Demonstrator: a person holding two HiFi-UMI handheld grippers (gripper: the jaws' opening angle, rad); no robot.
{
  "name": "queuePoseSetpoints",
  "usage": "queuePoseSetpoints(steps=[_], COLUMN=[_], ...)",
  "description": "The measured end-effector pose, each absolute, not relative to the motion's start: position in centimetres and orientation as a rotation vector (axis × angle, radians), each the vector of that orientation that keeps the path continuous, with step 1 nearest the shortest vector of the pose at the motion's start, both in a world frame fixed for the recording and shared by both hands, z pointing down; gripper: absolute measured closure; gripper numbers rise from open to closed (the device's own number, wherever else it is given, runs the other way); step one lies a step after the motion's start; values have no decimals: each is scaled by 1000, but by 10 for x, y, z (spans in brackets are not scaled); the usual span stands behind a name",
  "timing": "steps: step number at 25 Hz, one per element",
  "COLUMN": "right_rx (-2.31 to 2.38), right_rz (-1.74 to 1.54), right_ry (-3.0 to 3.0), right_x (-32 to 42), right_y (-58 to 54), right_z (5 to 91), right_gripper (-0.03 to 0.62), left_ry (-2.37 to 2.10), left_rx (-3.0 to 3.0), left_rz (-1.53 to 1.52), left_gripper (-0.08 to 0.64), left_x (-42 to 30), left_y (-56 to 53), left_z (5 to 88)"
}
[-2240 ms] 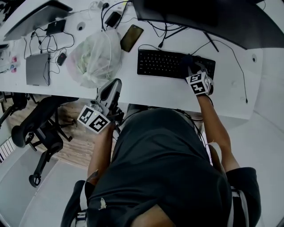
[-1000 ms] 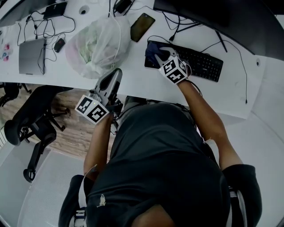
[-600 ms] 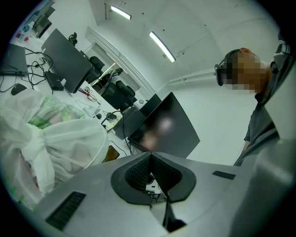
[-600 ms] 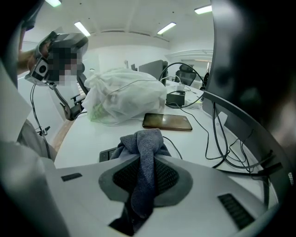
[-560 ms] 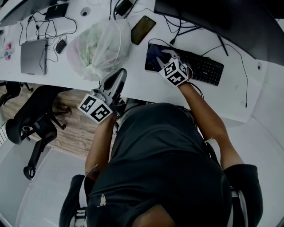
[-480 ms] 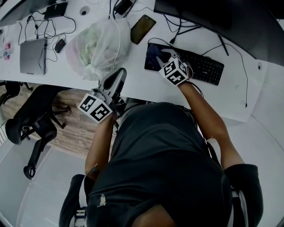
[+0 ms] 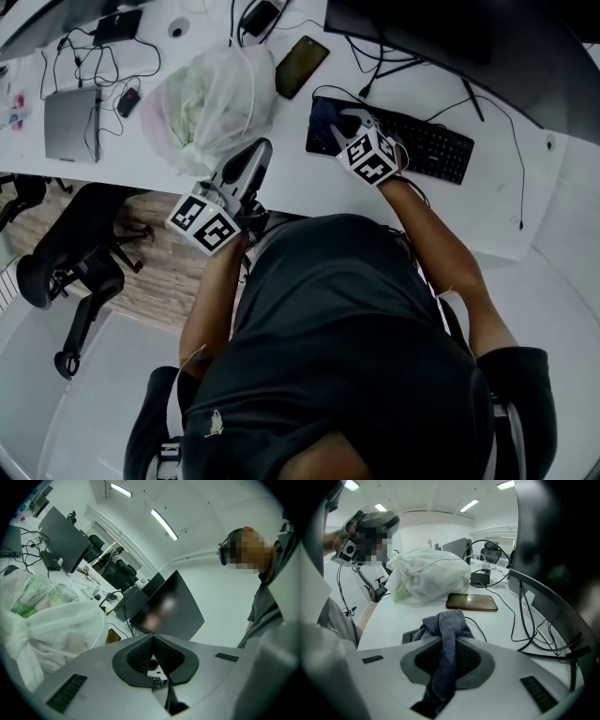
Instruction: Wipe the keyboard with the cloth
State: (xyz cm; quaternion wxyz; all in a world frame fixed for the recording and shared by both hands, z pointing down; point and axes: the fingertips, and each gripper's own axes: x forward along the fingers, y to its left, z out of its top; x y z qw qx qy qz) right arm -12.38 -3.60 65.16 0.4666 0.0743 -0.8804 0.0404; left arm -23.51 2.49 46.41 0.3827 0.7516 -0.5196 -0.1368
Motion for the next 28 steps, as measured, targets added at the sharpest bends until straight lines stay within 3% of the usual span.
queuePoseSetpoints(steps=[6,15,23,28], right_rx=[180,-79,88,167], right_rz=[133,256,62,67], right_ry=[-2136,-2023,-2161,-2097], right_x=[-120,-79,-115,-78], right_y=[-24,91,25,3], right_z=[648,668,640,651], right_gripper=[532,532,531,531], left_ry=[-1322,-1334,-1318,-1302], left_rx=[1916,1904,1910,1944], left_rz=[-310,-324,-319,-286], left_gripper=[555,555,555,555], left_x=[-236,-233,-229,-223], left_y=[33,53,67,66], left_z=[470,471,474,468])
